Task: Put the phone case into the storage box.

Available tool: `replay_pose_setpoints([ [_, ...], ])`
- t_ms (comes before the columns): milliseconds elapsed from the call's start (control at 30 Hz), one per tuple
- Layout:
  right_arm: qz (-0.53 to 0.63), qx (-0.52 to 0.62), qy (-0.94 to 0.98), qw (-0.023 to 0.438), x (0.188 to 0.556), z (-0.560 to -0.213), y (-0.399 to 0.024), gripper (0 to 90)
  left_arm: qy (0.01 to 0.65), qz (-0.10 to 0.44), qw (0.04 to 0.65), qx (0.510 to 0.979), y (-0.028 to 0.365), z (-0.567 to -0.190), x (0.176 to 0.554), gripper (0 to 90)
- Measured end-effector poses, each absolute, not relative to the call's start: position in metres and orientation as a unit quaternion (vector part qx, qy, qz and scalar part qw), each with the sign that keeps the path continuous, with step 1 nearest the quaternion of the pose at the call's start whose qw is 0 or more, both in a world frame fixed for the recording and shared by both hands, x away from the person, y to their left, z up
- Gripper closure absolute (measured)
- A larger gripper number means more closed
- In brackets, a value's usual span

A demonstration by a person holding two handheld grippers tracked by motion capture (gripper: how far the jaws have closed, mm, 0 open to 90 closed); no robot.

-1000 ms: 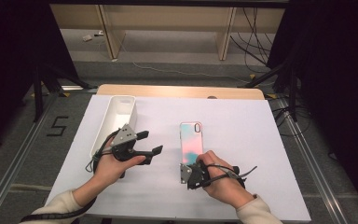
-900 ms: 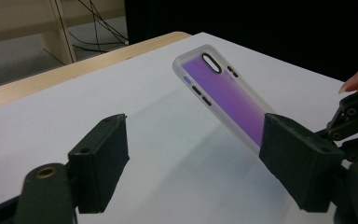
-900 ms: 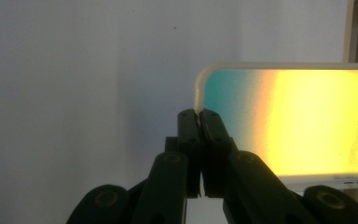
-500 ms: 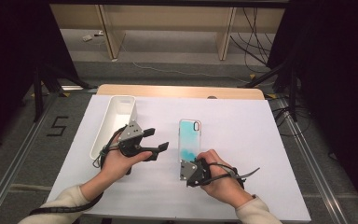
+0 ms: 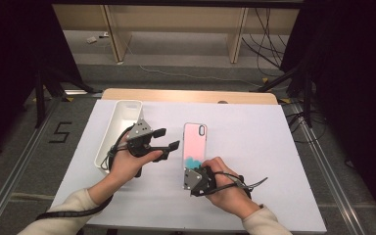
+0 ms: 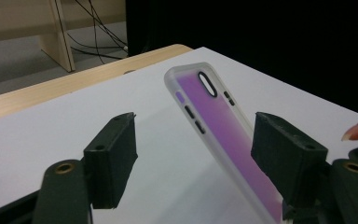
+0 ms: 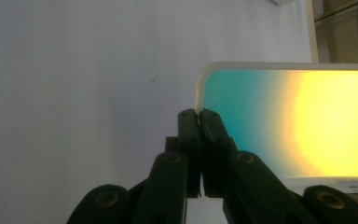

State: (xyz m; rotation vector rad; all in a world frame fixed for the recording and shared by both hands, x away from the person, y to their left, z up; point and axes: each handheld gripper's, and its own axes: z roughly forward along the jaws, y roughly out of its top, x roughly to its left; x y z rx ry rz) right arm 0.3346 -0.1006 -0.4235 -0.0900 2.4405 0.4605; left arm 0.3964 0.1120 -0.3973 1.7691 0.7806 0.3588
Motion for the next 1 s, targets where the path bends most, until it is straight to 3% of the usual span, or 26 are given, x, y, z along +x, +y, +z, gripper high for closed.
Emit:
replay_pose_setpoints([
  [1000,0.176,-0.047,0.928,0.324,0.334,-0.426,-0.080,89.1,0.370,0.162,0.508,0.761,0.095,-0.401,0.420,51.4],
])
